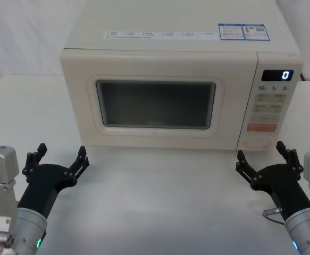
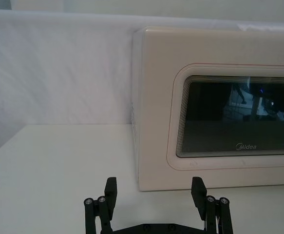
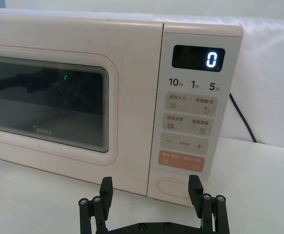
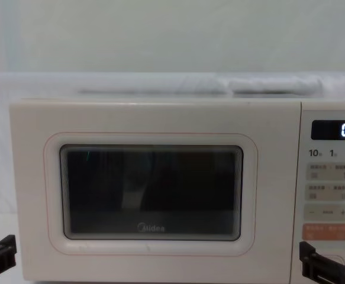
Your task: Press the button to open the microwave door with one hand; close the microwave door with the other hand.
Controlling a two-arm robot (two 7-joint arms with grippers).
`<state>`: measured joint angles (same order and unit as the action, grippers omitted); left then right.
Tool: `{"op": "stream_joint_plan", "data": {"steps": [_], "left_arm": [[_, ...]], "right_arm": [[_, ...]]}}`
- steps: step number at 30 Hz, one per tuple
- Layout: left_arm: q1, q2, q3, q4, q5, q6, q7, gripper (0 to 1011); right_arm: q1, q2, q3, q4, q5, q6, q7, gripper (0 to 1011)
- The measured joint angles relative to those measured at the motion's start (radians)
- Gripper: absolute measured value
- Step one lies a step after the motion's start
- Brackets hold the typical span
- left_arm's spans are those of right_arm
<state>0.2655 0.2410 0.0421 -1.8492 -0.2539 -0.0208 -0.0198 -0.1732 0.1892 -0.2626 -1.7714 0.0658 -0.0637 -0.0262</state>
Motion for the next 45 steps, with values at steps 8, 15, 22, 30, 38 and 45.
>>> {"op": "stream_joint_plan", "data": {"steps": [8, 15, 22, 30, 38, 45], "left_arm": [[0.000, 0.000, 0.000, 0.000, 0.000, 0.000, 0.000, 1001], [0.000, 0.000, 0.000, 0.000, 0.000, 0.000, 0.000, 1001], [0.000, 0.000, 0.000, 0.000, 0.000, 0.000, 0.000, 1001], [0.000, 0.000, 0.000, 0.000, 0.000, 0.000, 0.000, 1001], [0.000, 0.000, 0.000, 0.000, 0.000, 0.000, 0.000, 1001], [0.000, 0.000, 0.000, 0.000, 0.000, 0.000, 0.000, 1001]], "right_arm": [[0.000, 0.000, 0.000, 0.000, 0.000, 0.000, 0.000, 1002], [0.000, 0.000, 0.000, 0.000, 0.000, 0.000, 0.000, 1002], [0.000, 0.000, 0.000, 0.000, 0.000, 0.000, 0.000, 1002], [0.000, 0.000, 0.000, 0.000, 0.000, 0.000, 0.000, 1002], [0.000, 0.000, 0.000, 0.000, 0.000, 0.000, 0.000, 1002], [0.000, 0.000, 0.000, 0.000, 0.000, 0.000, 0.000, 1002]]}}
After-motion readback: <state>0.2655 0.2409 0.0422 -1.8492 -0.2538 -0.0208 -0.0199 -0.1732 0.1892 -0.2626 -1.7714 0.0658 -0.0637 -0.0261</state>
